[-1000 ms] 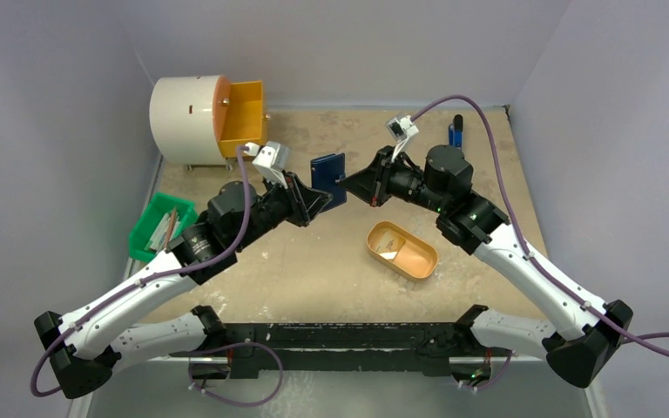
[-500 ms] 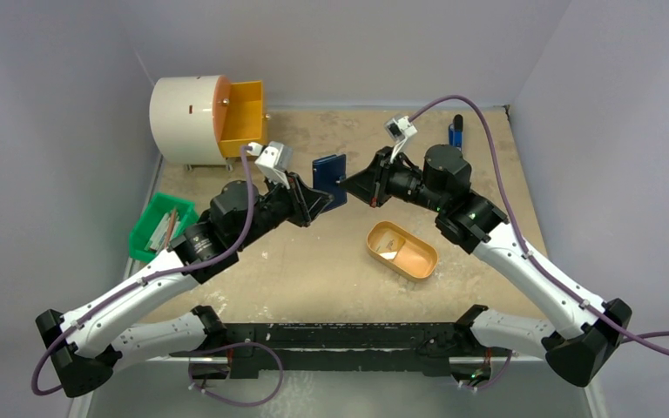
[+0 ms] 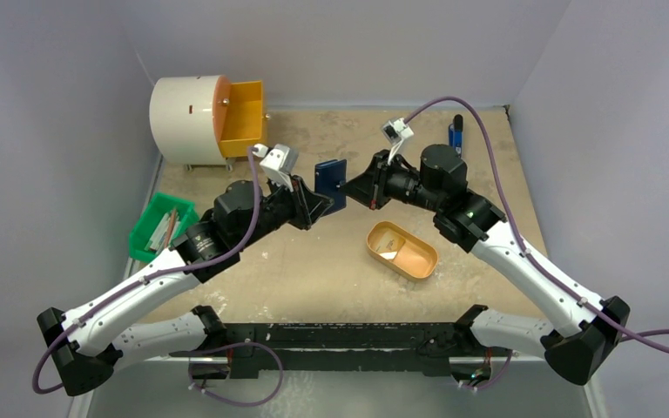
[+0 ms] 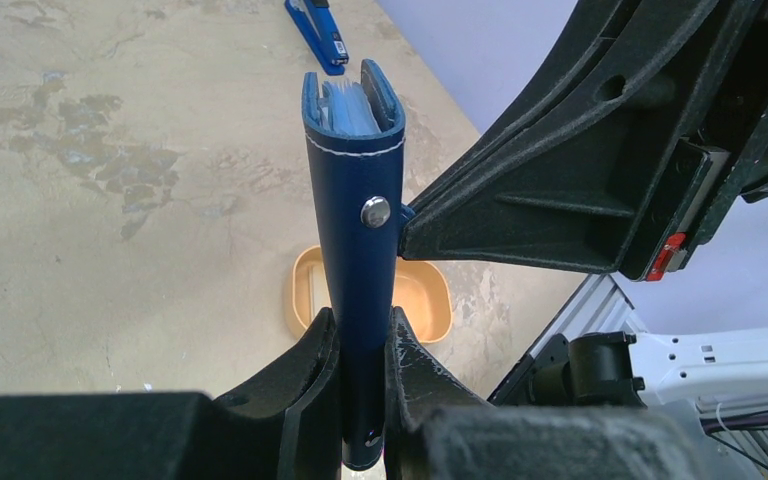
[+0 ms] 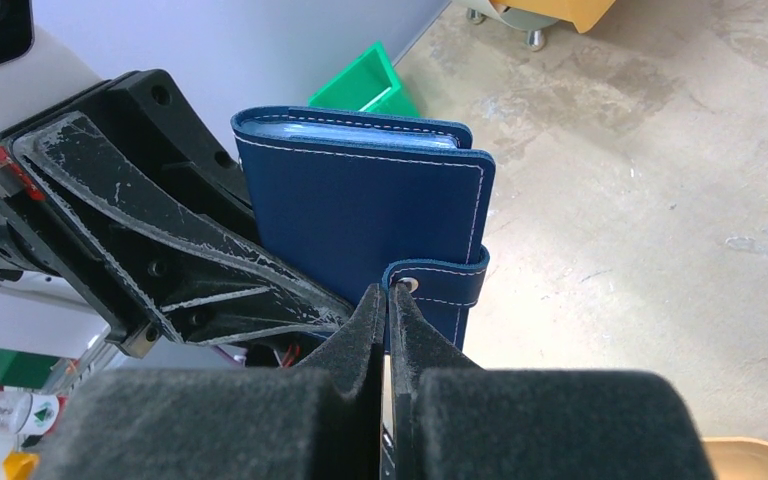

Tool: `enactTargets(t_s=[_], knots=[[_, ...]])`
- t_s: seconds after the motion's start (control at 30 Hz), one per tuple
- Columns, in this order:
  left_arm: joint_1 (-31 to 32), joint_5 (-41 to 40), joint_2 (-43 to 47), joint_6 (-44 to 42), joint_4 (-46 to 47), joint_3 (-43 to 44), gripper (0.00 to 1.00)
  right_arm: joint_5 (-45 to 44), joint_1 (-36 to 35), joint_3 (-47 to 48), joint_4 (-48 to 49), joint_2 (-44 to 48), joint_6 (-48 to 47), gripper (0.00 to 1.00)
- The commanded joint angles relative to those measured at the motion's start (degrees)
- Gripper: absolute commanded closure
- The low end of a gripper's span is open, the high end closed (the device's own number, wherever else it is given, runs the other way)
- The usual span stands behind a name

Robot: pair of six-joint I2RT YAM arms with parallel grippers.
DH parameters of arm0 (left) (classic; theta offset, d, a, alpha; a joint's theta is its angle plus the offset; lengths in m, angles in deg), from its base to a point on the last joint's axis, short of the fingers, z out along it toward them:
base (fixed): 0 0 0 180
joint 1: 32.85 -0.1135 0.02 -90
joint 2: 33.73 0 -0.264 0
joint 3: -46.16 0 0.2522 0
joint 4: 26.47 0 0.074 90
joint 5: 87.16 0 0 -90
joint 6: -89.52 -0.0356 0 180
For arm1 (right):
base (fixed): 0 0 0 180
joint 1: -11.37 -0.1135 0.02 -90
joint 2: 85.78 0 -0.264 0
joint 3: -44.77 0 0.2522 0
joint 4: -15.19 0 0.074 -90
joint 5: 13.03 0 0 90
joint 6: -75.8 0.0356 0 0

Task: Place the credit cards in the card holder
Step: Close the card holder at the center of the board.

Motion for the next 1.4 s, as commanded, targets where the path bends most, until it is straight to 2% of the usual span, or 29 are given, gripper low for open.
enactTargets(t_s=[0.0, 0.63, 1.37], knots=[[2.6, 10.9, 1.3, -0.3, 7.1, 1.0, 1.00, 2.0, -1.1, 2.3, 2.3, -1.6, -0.4, 1.00], [3.4, 18.7, 3.1, 2.6, 14.1, -0.1, 1.00, 1.0, -1.6, 3.1, 0.2, -2.3, -0.7, 1.00], [3.6, 18.9, 3.2, 2.7, 15.7, -1.0, 1.00, -0.7, -1.9, 2.7, -1.3, -2.1, -1.0, 1.00]])
